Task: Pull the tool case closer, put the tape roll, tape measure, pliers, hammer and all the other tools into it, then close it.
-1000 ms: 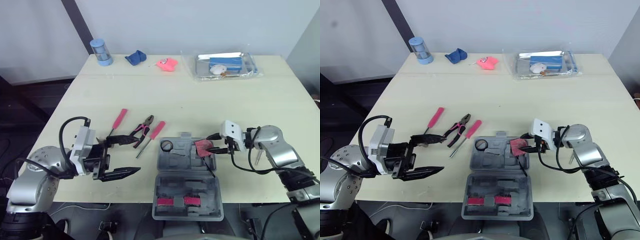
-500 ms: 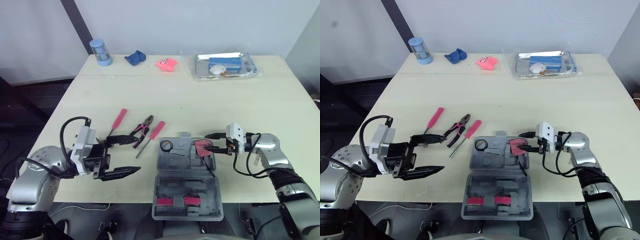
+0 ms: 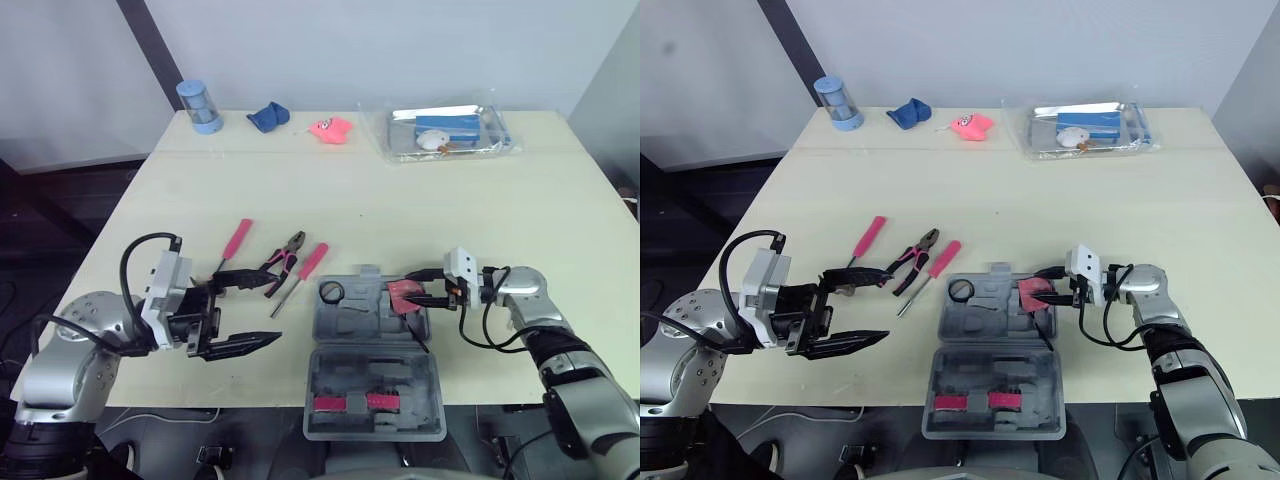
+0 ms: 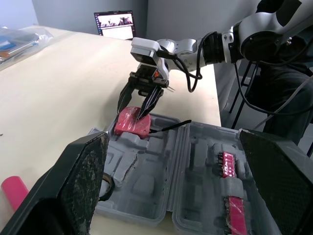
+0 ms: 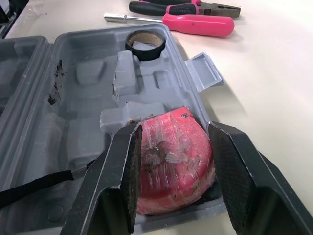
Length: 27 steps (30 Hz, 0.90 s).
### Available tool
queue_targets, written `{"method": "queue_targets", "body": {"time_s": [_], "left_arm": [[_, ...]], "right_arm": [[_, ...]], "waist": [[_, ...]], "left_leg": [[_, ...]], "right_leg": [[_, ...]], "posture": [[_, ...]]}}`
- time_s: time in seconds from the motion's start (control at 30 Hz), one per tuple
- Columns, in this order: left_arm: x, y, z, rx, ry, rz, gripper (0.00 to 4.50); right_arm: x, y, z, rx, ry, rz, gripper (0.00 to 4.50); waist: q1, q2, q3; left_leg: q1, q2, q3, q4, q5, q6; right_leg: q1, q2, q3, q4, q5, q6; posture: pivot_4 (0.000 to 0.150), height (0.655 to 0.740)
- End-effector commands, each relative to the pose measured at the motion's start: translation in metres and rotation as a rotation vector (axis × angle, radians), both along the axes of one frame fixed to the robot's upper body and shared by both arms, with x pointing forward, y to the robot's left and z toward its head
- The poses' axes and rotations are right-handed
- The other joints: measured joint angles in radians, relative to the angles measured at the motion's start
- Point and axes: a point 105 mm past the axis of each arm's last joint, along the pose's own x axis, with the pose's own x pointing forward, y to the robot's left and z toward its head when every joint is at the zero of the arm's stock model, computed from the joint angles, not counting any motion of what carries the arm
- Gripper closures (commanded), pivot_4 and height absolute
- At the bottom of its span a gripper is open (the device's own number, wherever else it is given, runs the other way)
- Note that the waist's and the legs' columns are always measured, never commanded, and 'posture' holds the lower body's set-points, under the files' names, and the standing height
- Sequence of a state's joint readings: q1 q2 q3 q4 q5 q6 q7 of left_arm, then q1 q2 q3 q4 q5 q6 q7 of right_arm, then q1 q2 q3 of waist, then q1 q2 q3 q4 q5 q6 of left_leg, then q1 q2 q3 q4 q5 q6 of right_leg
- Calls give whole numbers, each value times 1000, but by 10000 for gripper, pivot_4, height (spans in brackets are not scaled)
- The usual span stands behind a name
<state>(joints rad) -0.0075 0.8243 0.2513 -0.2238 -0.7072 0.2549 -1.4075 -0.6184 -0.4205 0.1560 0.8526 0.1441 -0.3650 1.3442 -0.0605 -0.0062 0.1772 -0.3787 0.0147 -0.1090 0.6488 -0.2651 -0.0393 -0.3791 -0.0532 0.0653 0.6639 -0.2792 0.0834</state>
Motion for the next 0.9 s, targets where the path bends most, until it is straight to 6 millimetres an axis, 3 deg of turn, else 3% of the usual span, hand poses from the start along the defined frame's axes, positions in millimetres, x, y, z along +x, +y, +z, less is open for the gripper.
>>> {"method": "queue_targets", "body": {"time_s": [0.03, 0.5, 0.67, 0.9], "left_arm": [[-1, 0, 4, 6, -23, 2, 0], [-1, 1, 4, 0, -23, 2, 0], [-2, 2, 4, -2, -23, 5, 0], [-1, 2, 2, -9, -19, 8, 0]], "right_arm": [[-11, -10, -33, -115, 105, -19, 22972], [-10, -21, -58, -246, 191, -115, 22972], [-11, -24, -66, -300, 218, -137, 22972], [-15, -25, -76, -387, 251, -153, 22972]], "waist": [[0, -1, -1], [-3, -9, -11], [-4, -10, -14], [-5, -13, -21]], "left_leg": [[1, 0, 0, 0, 0, 0], [5, 0, 0, 0, 0, 0], [19, 0, 0, -3, 0, 0], [20, 0, 0, -3, 0, 0]], "right_leg": [[1, 0, 0, 0, 0, 0], [4, 0, 0, 1, 0, 0], [17, 0, 0, -2, 0, -1], [17, 0, 0, -2, 0, -1]], "posture": [[1500, 7400], [1500, 7400], [1500, 7400], [1500, 7400]]}}
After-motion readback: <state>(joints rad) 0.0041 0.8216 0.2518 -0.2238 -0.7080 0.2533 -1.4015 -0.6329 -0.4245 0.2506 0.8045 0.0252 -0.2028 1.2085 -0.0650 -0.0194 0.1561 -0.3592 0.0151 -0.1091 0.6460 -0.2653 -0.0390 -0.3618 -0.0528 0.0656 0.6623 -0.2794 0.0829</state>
